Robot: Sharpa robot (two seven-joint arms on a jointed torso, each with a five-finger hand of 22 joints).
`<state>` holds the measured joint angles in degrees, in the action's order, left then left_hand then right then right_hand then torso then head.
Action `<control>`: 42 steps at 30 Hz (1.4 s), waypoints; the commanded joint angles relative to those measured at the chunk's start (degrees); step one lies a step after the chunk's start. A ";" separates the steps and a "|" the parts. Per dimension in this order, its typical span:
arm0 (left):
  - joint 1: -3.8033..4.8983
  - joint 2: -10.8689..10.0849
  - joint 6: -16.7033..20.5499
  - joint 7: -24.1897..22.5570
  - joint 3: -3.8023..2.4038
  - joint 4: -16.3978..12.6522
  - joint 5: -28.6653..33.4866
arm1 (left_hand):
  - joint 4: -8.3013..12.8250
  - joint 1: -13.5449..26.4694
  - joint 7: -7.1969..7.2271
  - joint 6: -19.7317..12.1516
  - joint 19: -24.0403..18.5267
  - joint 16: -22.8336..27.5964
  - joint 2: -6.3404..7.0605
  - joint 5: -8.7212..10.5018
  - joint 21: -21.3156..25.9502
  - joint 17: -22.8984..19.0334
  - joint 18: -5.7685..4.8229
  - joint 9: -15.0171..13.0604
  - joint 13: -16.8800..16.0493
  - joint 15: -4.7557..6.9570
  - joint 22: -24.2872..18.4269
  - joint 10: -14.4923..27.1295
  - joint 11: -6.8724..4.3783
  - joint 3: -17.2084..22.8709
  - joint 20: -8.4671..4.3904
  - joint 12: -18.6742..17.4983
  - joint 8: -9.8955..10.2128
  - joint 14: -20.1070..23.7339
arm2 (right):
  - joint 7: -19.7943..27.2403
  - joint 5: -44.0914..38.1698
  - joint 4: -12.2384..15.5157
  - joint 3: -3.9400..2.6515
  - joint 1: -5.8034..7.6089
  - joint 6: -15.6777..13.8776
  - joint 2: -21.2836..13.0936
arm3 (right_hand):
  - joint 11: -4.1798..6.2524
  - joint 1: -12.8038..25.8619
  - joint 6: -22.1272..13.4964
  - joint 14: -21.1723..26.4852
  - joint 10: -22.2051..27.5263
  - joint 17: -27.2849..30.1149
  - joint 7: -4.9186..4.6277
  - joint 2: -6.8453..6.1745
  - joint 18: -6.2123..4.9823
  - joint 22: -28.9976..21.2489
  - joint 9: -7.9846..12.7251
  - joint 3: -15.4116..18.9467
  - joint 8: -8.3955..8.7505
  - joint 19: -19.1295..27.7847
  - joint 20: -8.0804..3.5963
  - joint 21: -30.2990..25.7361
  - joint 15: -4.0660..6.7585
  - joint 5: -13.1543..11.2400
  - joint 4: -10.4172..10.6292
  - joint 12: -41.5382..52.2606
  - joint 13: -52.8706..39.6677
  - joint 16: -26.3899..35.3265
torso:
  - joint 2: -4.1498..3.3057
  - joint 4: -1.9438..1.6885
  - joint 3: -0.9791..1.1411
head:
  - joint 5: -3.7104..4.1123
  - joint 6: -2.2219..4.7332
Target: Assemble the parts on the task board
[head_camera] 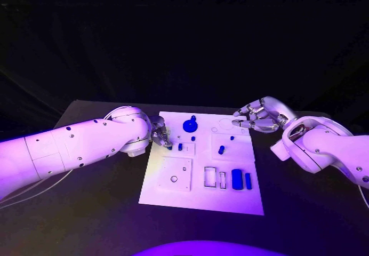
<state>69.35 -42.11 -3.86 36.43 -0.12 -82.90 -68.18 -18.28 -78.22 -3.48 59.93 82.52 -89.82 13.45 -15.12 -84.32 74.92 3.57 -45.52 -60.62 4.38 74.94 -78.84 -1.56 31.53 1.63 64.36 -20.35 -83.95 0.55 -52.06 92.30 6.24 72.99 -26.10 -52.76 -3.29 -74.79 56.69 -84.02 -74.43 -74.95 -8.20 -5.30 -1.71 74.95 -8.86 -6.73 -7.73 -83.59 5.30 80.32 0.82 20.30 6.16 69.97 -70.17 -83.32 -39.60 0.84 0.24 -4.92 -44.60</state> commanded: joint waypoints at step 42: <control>-0.01 1.98 -2.05 2.63 0.05 1.80 0.62 | 7.08 5.33 2.94 3.57 1.10 -0.18 -0.15 0.24 -0.68 15.08 -1.23 -0.17 -4.58 1.45 5.65 -3.05 -1.67 1.91 -0.47 3.99 -0.44 -6.05 | 0.46 -0.02 0.20 0.00 -0.06 0.22 -0.12 | 0.08 1.01 0.41 -3.24 0.23 -3.67 0.18 0.22 -1.02 7.98 -0.10 0.37 -0.22 0.34 0.01 -0.46 0.12 0.53 0.43 -0.05 0.10 0.45 | -0.03 0.02 0.07 | 0.28 -0.60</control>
<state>69.63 -40.44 -4.55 38.41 -0.28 -81.19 -67.87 -11.54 -72.80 -2.46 61.57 83.24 -89.82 13.88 -14.93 -84.76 74.91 2.69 -45.59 -65.13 5.44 74.91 -81.20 -2.88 33.32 1.32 68.12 -20.58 -83.97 0.58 -51.93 92.41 6.24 72.97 -26.11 -52.88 -3.29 -74.50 56.69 -84.02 -74.43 -74.92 -8.20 -5.00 -1.71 74.92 -8.89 -6.55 -7.73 -83.59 5.30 80.09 0.82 20.52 6.34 69.97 -70.11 -83.10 -39.60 0.90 0.31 -4.66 -45.13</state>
